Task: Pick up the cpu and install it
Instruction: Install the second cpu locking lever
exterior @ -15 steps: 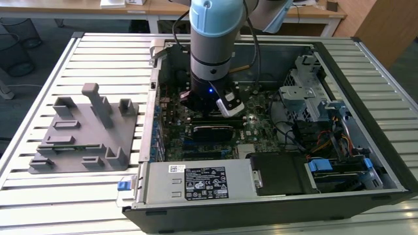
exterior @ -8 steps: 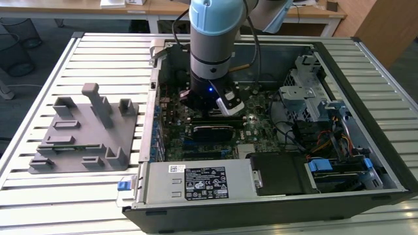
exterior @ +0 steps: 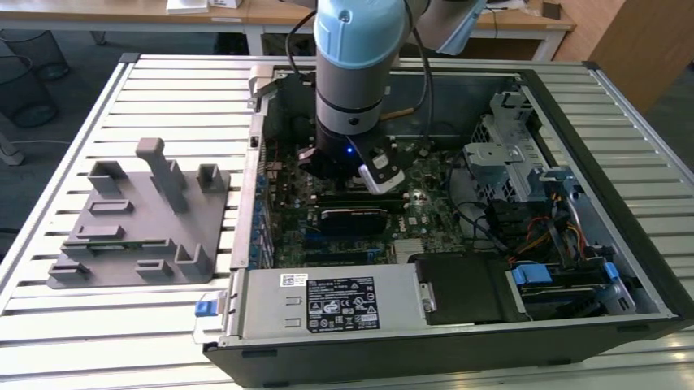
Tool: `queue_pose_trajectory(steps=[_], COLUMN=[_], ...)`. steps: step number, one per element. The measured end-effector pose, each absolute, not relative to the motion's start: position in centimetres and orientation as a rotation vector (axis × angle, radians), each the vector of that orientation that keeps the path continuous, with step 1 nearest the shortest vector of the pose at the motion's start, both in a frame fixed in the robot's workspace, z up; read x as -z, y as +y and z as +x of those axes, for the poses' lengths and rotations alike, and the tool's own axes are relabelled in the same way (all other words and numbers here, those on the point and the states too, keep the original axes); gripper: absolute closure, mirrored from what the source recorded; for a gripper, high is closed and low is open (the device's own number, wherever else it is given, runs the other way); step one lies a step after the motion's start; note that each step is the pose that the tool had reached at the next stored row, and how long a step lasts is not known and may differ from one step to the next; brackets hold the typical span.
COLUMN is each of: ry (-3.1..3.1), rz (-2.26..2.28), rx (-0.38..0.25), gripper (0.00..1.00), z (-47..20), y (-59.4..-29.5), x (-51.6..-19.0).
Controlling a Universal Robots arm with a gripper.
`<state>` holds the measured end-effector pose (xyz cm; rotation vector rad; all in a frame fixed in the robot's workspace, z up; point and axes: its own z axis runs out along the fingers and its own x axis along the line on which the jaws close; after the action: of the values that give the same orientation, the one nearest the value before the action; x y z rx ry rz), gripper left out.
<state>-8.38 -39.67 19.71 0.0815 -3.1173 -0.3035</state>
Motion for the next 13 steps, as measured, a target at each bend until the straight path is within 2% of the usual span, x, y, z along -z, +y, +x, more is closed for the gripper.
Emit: queue_pose_trajectory(steps=[6, 13], ry=[-3.116, -3.115], rz=[0.081, 0.081], rx=[0.313, 0.312], gripper=[0.89, 0.89], z=[-8.4, -8.4], y=[-39.7, -39.7], x=[-20.2, -22.8])
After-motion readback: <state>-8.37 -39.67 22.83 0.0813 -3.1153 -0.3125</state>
